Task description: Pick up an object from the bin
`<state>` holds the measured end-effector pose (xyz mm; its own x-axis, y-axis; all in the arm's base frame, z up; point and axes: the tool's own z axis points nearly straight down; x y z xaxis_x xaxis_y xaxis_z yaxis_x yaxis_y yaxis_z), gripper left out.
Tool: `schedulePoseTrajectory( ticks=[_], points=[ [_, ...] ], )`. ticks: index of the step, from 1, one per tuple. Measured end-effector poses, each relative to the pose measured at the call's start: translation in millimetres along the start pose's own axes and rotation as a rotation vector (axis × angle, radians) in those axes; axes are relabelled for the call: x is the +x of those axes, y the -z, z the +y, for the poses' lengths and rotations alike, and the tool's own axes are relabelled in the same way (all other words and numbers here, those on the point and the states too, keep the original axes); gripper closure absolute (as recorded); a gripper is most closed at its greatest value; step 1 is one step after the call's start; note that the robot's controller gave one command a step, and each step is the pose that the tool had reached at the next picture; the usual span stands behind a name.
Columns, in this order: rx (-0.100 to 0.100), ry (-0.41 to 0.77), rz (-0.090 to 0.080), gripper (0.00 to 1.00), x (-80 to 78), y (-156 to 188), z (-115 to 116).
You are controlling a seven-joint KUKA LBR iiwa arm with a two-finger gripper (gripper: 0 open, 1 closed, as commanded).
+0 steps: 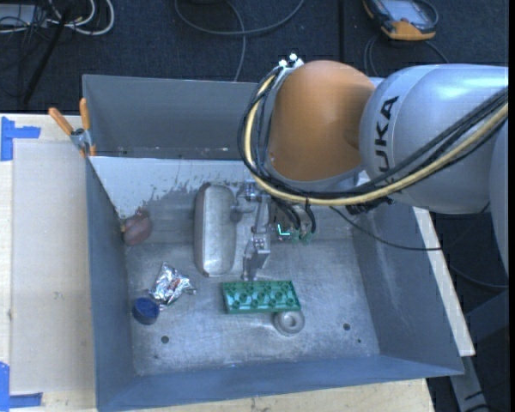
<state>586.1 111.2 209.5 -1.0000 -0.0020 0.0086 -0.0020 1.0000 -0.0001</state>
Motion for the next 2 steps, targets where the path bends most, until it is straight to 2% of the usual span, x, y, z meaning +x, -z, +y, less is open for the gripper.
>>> schedulePoseTrajectory(
  ticks=[1,2],
  points=[
    [-0.002,-0.005,-0.008,0.0,38.4,-141.2,-59.8],
    [-0.001,-0.082,-0.006,0.0,57.8,-109.6,-40.1]
  ],
)
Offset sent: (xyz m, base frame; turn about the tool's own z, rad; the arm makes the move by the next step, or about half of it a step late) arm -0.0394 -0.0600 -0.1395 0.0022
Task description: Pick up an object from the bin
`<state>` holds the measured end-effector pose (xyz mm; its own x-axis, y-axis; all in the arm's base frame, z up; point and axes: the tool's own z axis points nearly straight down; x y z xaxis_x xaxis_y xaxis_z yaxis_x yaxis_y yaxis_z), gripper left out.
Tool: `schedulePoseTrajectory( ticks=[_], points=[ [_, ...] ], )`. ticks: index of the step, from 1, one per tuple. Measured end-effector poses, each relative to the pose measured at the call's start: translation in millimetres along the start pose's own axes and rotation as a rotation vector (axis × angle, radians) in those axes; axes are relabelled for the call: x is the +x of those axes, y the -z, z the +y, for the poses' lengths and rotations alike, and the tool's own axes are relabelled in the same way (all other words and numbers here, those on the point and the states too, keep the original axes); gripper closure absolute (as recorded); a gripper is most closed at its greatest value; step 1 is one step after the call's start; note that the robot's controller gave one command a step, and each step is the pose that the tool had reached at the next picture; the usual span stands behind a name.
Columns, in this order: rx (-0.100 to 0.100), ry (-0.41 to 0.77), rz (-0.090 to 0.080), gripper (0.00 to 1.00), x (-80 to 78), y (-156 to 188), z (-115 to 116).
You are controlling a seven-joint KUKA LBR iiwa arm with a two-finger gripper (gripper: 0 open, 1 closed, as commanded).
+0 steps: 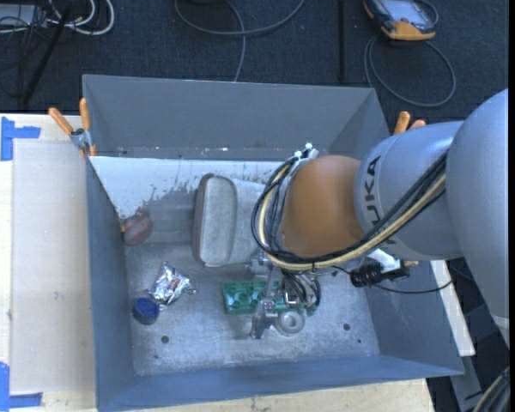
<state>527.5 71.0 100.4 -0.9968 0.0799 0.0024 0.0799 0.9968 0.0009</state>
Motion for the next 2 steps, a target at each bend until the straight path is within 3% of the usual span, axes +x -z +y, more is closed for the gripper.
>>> schedulePoseTrajectory(
  ticks=[1,2],
  points=[
    [0.001,-0.081,0.001,0.0,7.0,4.5,-3.6],
    [-0.005,-0.168,-0.026,0.0,10.8,-25.1,-2.0]
  ],
)
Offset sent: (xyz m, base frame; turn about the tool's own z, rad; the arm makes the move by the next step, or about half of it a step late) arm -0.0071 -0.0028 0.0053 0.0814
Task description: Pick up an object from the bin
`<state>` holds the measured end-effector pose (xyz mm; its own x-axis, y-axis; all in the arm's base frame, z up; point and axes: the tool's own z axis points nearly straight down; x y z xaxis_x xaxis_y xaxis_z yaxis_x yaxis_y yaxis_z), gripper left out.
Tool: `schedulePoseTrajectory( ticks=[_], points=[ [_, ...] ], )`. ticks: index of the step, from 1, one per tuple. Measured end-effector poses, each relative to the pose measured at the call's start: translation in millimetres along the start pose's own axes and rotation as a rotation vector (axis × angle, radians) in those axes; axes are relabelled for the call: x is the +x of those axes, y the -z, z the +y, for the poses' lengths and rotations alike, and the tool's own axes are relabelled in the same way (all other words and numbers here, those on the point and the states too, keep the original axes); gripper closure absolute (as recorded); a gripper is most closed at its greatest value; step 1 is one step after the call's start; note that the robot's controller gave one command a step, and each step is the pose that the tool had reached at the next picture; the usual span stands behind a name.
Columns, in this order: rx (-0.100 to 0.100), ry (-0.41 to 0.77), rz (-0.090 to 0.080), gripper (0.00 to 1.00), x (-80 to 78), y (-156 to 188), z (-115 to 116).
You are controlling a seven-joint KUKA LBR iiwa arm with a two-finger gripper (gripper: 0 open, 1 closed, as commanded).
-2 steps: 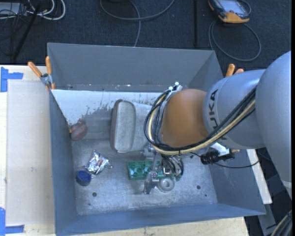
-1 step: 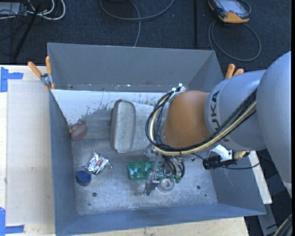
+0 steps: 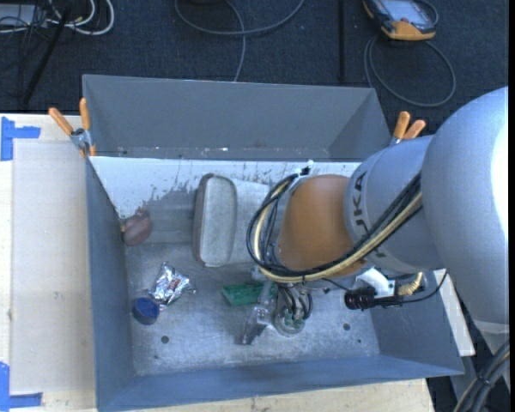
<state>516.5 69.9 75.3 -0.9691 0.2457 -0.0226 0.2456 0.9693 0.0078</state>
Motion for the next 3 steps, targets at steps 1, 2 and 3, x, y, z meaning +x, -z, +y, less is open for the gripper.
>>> schedulePoseTrajectory(
  ticks=[1,2,3],
  points=[
    [0.006,-0.001,0.019,0.0,-1.2,0.7,0.4],
    [0.003,0.0,0.014,1.0,-3.0,3.2,1.7],
    [0.006,0.0,0.019,1.0,-5.6,57.8,2.5]
  ],
)
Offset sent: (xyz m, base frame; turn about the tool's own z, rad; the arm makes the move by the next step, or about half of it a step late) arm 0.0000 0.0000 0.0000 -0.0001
